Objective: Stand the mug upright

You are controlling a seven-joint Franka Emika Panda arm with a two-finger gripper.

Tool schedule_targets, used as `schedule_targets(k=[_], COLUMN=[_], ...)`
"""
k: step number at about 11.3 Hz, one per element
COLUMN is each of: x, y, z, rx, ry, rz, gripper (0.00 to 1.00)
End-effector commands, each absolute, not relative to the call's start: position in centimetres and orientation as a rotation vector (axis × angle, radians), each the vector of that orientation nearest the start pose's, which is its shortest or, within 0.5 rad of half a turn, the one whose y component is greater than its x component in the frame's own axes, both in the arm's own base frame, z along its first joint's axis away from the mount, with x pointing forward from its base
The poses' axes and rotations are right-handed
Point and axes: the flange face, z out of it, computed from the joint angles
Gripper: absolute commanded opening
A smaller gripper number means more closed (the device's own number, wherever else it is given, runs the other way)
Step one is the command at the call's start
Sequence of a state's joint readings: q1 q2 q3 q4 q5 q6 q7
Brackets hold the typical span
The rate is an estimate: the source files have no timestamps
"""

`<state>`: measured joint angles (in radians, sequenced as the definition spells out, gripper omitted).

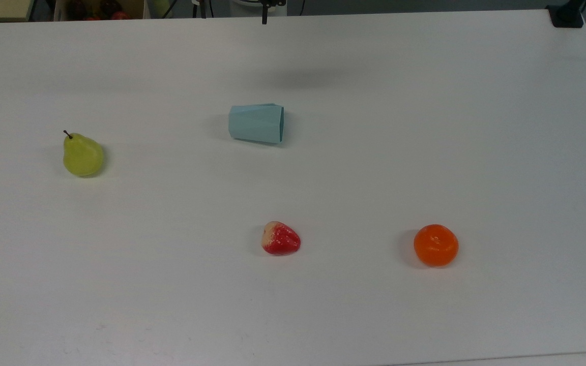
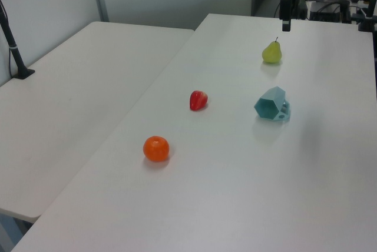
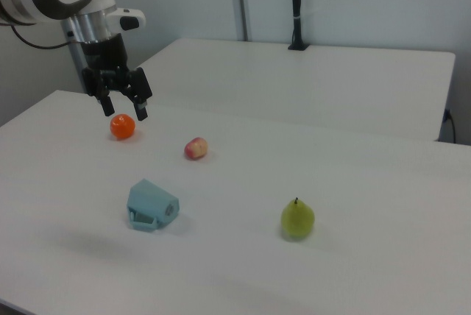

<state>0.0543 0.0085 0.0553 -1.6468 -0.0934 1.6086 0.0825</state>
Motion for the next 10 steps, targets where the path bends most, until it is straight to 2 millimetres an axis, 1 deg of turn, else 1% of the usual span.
schedule_targets(k=[1,3,5,8,9,10], x=[54.8,54.9,54.7,54.9,55.0,54.9], y=[4.9,4.9,5.4,5.3,5.6,6.8], z=[58.6,58.4,58.3,58.4,58.1,57.9], rx=[-3.219,-3.219,-3.219,-3.234,-3.240,-3.280], ry=[-0.089,-0.097,-0.108,-0.114,-0.122,-0.161], rz=[0.082,0.084,0.103,0.085,0.088,0.092], gripper=[1.00,1.00,1.00,1.00,1.00,1.00])
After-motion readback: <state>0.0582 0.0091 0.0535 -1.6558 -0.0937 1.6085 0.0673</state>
